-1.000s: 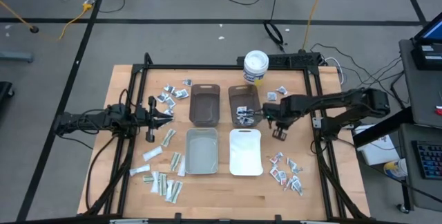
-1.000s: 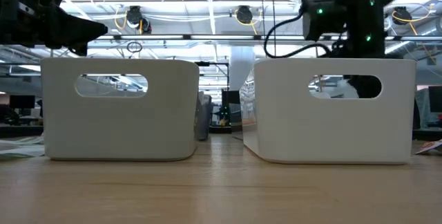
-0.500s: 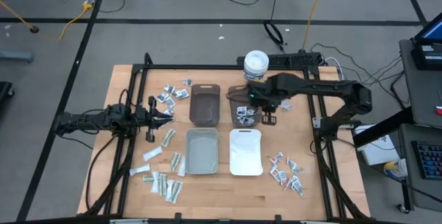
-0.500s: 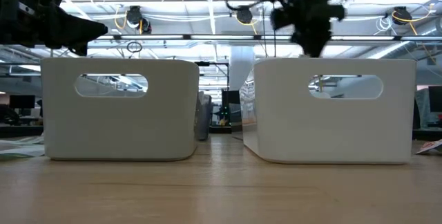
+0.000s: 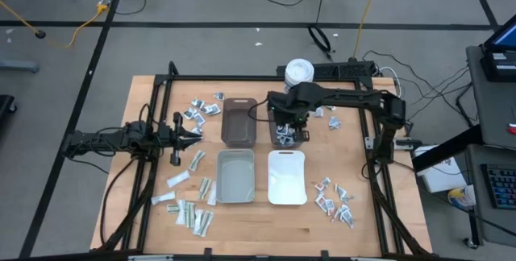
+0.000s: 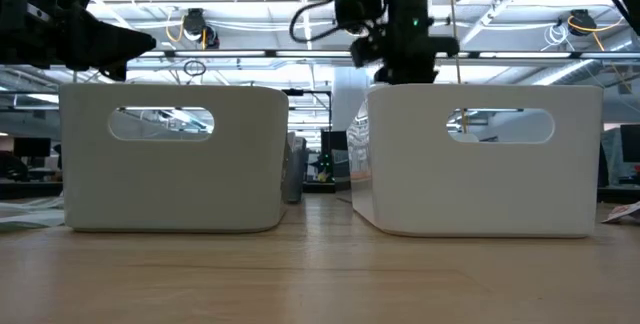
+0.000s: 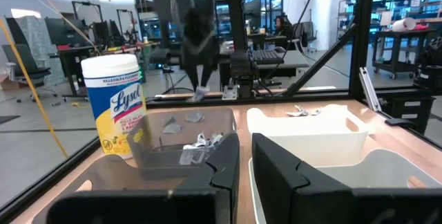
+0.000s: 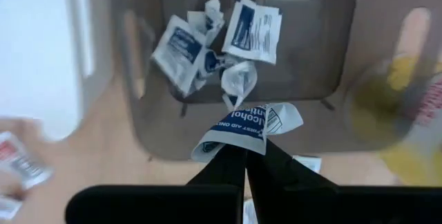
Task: Pick & Place First Aid Supplies
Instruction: Put the blue pad into the right black bin
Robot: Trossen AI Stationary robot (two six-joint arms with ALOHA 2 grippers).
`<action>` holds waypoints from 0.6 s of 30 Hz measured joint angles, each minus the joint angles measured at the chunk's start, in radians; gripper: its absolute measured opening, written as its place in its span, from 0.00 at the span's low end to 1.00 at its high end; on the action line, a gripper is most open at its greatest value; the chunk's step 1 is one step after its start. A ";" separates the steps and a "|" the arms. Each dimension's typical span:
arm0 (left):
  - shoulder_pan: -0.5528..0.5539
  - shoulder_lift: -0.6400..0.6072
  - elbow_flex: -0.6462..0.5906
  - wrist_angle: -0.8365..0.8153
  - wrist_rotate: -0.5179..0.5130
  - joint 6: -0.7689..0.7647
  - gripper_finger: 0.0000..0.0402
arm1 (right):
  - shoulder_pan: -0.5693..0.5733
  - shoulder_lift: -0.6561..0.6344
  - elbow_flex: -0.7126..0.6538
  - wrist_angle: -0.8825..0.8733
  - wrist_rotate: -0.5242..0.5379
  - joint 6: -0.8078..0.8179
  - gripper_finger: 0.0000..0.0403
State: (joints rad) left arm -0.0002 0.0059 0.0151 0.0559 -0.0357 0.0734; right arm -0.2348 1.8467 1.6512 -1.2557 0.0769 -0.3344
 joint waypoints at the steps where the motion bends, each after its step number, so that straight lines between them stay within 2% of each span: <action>1: 0.000 0.000 0.000 0.000 0.000 0.000 0.12 | -0.001 0.006 -0.016 0.034 0.000 -0.002 0.00; 6: 0.000 0.000 0.000 0.000 0.000 0.000 0.12 | 0.000 0.036 -0.100 0.173 -0.004 -0.023 0.00; 11: 0.000 0.000 0.000 0.000 0.000 0.000 0.12 | 0.000 0.075 -0.152 0.237 -0.022 -0.041 0.02; 14: 0.000 0.000 0.000 0.000 0.000 0.000 0.12 | 0.000 0.089 -0.155 0.243 0.018 -0.029 0.08; 18: 0.000 0.000 0.000 0.000 0.000 0.000 0.12 | 0.000 0.089 -0.155 0.248 0.027 0.004 0.21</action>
State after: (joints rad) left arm -0.0004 0.0063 0.0152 0.0559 -0.0357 0.0734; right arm -0.2344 1.9362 1.4967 -1.0076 0.1041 -0.3299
